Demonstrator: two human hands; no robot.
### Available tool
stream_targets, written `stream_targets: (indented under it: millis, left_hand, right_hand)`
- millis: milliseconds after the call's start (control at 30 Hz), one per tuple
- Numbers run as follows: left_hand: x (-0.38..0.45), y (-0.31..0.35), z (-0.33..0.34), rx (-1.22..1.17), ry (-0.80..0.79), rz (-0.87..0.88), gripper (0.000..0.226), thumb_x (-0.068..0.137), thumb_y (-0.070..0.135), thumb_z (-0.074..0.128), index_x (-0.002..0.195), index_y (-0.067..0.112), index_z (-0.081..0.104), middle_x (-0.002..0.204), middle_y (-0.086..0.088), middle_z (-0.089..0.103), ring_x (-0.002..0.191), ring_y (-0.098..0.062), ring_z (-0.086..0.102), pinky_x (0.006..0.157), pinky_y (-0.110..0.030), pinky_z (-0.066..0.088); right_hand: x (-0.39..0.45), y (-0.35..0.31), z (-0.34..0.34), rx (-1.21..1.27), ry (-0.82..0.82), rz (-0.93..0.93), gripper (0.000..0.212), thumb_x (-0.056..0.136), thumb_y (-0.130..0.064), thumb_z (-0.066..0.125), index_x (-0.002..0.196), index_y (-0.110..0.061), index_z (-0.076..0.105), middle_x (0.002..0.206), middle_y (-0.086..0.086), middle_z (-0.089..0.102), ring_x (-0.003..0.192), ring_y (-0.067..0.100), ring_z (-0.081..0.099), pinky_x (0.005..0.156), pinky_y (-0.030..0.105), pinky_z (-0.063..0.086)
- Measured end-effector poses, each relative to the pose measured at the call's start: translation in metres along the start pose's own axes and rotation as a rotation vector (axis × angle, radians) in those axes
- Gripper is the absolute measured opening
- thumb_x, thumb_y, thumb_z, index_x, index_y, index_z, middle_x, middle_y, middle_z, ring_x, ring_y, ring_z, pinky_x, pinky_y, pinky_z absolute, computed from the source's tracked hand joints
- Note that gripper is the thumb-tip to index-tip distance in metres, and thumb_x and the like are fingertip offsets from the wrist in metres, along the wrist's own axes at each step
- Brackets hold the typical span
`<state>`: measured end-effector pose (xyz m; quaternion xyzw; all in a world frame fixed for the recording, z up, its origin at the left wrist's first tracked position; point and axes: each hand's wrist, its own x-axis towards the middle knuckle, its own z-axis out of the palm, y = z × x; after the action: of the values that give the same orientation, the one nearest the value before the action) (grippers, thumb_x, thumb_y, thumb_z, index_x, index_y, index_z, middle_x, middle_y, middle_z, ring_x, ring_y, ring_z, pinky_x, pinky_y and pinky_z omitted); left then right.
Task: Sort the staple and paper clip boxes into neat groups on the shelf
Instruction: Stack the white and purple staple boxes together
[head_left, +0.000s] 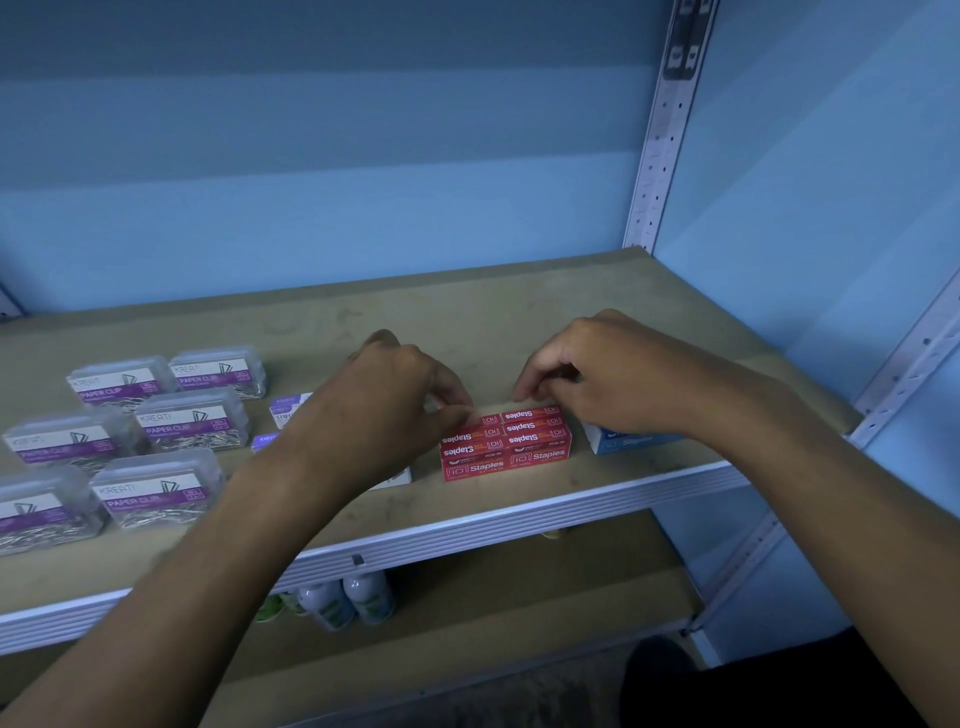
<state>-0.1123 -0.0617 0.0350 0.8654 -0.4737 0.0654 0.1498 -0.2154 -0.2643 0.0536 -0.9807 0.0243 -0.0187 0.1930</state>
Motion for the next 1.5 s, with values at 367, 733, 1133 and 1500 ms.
stream_targets:
  millis: [367,733,1133,1500]
  left_hand:
    - [-0.020,-0.043,-0.027,0.102,0.132,-0.064,0.016,0.084,0.038,0.070,0.100,0.036,0.075,0.100,0.017,0.072,0.092,-0.012,0.045,0.073,-0.030,0.039]
    - [-0.051,-0.076,-0.045,0.169,0.010,-0.186,0.023,0.078,0.046,0.074,0.100,0.039,0.075,0.099,0.019,0.072,0.095,-0.014,0.043,0.077,-0.032,0.044]
    - [-0.059,-0.086,-0.043,0.122,0.008,-0.239,0.010,0.079,0.037,0.076,0.089,0.036,0.078,0.088,0.014,0.073,0.098,-0.014,0.042,0.074,-0.029,0.041]
    - [-0.068,-0.084,-0.053,0.130,0.095,-0.148,0.008,0.081,0.039,0.073,0.089,0.039,0.075,0.080,0.017,0.072,0.090,-0.013,0.039,0.071,-0.029,0.035]
  right_hand:
    - [0.023,-0.026,0.008,0.001,0.122,-0.091,0.021,0.097,-0.023,0.061,0.106,-0.034,0.077,0.102,-0.018,0.072,0.086,-0.007,0.061,0.071,0.010,0.045]
    - [0.050,-0.067,0.036,0.019,0.106,-0.194,0.018,0.093,-0.033,0.067,0.108,-0.031,0.076,0.097,-0.018,0.072,0.083,-0.008,0.061,0.079,0.021,0.054]
    - [0.066,-0.081,0.058,0.005,0.063,-0.184,0.011,0.085,-0.029,0.075,0.094,-0.024,0.081,0.085,-0.012,0.076,0.079,-0.003,0.066,0.077,0.030,0.058]
    - [0.058,-0.089,0.048,0.001,0.094,-0.203,0.010,0.089,-0.026,0.073,0.094,-0.023,0.081,0.086,-0.013,0.074,0.076,-0.005,0.064,0.073,0.026,0.057]
